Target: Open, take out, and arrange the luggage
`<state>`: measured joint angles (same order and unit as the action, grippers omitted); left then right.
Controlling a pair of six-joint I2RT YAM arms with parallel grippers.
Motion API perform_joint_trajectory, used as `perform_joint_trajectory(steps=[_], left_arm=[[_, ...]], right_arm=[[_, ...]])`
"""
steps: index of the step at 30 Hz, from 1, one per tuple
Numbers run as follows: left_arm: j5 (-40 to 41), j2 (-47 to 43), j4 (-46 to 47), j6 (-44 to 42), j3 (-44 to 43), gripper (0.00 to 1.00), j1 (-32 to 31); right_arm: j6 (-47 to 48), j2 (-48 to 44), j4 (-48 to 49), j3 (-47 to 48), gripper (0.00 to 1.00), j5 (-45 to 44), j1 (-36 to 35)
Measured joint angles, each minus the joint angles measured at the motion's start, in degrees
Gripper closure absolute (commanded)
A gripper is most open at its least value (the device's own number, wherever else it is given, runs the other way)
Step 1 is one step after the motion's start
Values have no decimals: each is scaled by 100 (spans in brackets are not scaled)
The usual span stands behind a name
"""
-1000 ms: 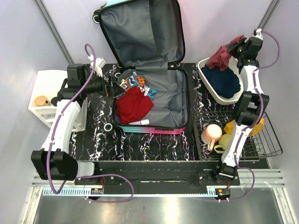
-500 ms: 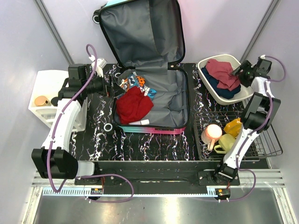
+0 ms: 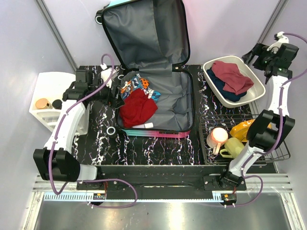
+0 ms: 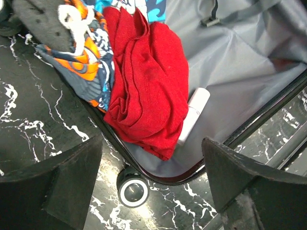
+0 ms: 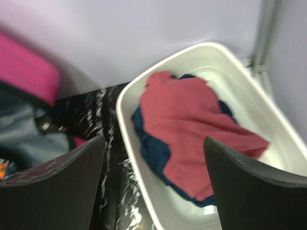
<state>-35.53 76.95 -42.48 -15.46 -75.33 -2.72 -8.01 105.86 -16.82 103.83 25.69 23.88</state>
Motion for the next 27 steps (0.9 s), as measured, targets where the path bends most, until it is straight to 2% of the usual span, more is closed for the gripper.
perform_joint_trajectory(steps=[4, 9, 13, 16, 18, 20, 23, 27], left_arm=[[273, 306, -214, -494, -9, 22, -448], [573, 970, -363, -837, -146, 30, -1049], [828, 1309, -369, -988, -245, 32, -1534], [1034, 1495, -254, -1029, -299, 38, -2057], [1191, 1679, -127, -1012, -378, 33, -2369], [1449, 1978, 70, -916, -535, 22, -2645], [1950, 2398, 520, -636, -669, 21, -2798], [2544, 2776, 1036, -332, -669, 25, -2769]], right_arm=[[83, -295, -72, -459, 11, 592, -367], [138, -678, -212, -1335, 13, 1226, -1233], [131, -953, -299, -2070, 16, 1495, -1915], [68, -1051, -299, -2426, 16, 1593, -2153], [11, -1058, -299, -2538, 17, 1576, -2170], [-28, -1062, -302, -2575, 17, 1530, -2149], [-55, -1117, -302, -2577, 17, 1421, -2135], [-61, -1303, -304, -2577, 17, 1292, -2131]])
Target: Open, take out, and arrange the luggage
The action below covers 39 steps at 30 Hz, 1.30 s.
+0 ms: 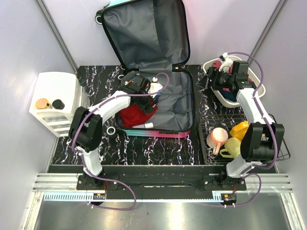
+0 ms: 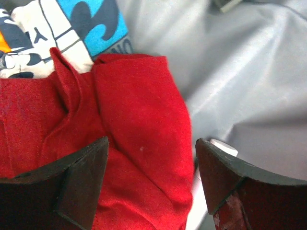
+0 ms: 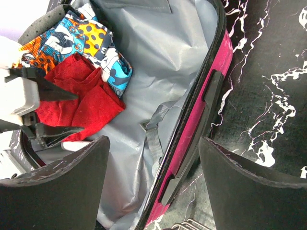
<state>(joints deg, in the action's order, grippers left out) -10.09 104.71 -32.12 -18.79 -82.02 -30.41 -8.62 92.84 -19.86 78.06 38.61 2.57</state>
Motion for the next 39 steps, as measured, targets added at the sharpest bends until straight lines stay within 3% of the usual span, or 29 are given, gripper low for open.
perform_joint_trajectory(steps=[6, 9, 10, 18, 27, 39], left_arm=[[216, 433, 232, 188, 0, 33, 35], [219, 610, 264, 254, -2, 50, 35], [210, 669, 278, 275, -17, 62, 35], [-422, 555, 262, 407, -70, 99, 55], [-2153, -704, 841, 713, 693, 100, 363], [-3169, -894, 1429, 1047, 1078, 100, 568]], right_arm=[[-39, -192, 4, -22, 17, -70, 0], [-127, -192, 15, -68, 17, -61, 0], [-168, -192, 24, -90, 17, -57, 0], [-695, -160, 275, -308, 16, 203, -33], [-1746, 256, 1187, -962, 8, 1032, -732], [-2865, 1137, 2518, -973, 7, 1939, -1821]])
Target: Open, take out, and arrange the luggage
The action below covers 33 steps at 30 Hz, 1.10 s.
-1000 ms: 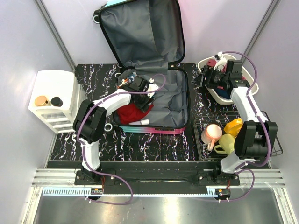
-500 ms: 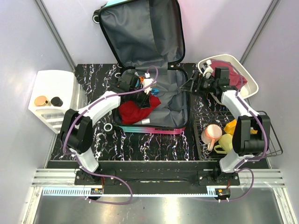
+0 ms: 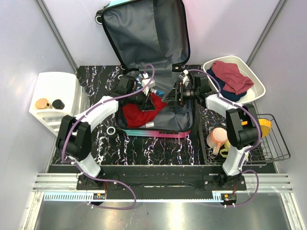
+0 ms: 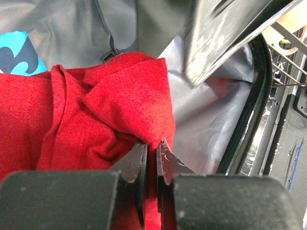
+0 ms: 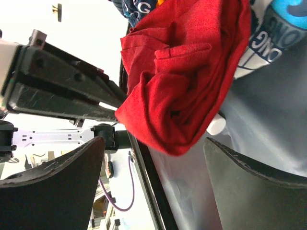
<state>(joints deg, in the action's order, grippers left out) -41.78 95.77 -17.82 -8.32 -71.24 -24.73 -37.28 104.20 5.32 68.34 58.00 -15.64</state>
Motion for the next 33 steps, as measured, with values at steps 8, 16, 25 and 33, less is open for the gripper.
perform_joint_trajectory(steps=[8, 16, 25, 33], left_arm=[[-103, -313, 153, 0, 160, 100, 2], [-96, -402, 168, -17, 267, 93, 0], [-339, -699, -212, 22, 190, 19, 94], [-479, -1307, -632, 44, -160, 7, 1095]], right_arm=[[-557, 756, 581, 439, 12, 168, -516], [-1491, 1010, 1508, 640, 100, 459, -621], [-1615, 870, 1451, 741, 100, 592, -546], [-1910, -188, 1272, 831, 100, 522, 142]])
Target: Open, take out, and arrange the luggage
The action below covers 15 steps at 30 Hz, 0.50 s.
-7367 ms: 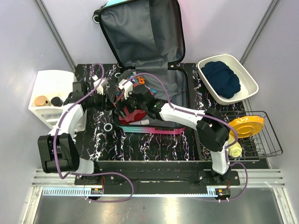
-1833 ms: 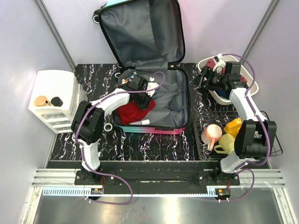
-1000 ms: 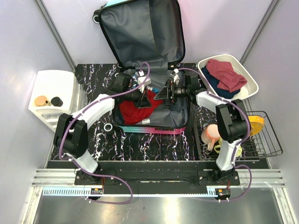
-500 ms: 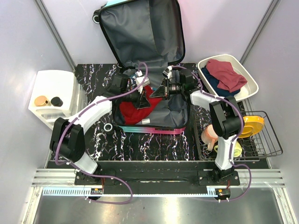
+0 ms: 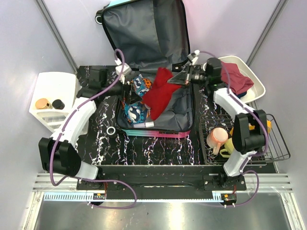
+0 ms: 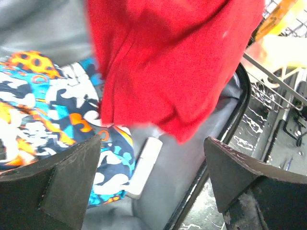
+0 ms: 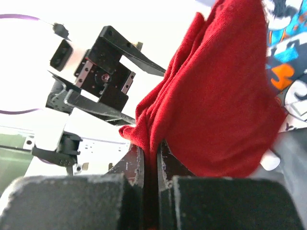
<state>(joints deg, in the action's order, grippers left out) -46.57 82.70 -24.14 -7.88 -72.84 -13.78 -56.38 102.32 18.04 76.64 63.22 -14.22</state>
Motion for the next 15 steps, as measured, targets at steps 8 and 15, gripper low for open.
perform_joint_trajectory(steps=[8, 15], left_arm=[[-66, -251, -101, 17, -332, 6, 428], [-68, -251, -304, 46, -332, 1, 470]], right_arm=[[-313, -811, 57, 114, 100, -254, 758], [-483, -1036, -114, 345, 100, -402, 1738]])
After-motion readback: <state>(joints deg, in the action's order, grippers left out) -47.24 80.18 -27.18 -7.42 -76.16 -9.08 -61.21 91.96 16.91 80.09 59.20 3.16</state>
